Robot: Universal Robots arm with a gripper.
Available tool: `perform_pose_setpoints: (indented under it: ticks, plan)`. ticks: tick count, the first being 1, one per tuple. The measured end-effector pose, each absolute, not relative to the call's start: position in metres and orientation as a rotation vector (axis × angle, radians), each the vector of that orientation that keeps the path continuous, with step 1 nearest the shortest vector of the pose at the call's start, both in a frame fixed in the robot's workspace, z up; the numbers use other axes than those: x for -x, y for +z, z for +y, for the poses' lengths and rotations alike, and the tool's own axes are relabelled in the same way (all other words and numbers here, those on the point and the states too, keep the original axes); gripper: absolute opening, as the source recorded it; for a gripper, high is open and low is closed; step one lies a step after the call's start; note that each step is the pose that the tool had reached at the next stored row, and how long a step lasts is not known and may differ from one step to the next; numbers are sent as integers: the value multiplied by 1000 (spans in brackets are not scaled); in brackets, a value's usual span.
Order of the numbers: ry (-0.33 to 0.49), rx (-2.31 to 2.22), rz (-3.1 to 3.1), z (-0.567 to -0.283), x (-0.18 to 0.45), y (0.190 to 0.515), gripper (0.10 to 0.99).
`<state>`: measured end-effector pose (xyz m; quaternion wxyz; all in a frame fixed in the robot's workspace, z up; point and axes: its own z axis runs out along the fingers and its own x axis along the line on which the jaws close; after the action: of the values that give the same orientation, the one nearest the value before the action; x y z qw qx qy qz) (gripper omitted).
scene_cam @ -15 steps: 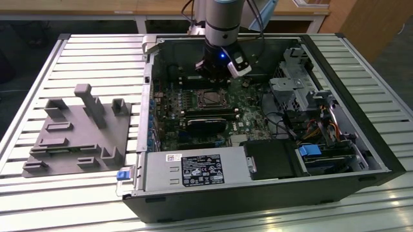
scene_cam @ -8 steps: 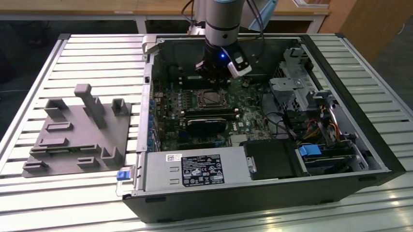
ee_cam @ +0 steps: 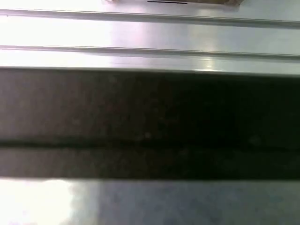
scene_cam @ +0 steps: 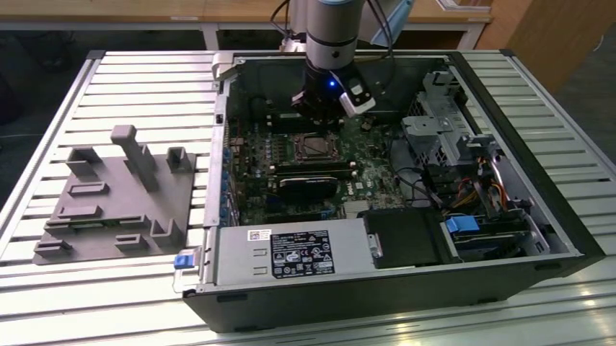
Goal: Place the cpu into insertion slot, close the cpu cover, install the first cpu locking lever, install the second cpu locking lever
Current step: 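Install the first cpu locking lever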
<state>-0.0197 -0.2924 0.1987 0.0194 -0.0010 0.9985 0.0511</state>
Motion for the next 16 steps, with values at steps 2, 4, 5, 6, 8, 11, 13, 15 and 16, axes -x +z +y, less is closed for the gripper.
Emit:
perform_pose_setpoints:
  ticks: [2,4,5,6,8,11,13,15,16]
  plan:
    - [159,3,3099,-292,20,200,106]
    - [159,3,3099,-292,20,200,106]
    - [156,3,3099,-292,20,200,106]
    - [152,3,3099,-292,20,200,106]
    - [144,3,3100,-292,20,199,106]
    - [136,3,3100,-292,20,197,106]
    - [133,4,3100,-292,20,197,106]
    - [132,3,3100,-292,20,198,106]
    - [132,3,3100,-292,20,198,106]
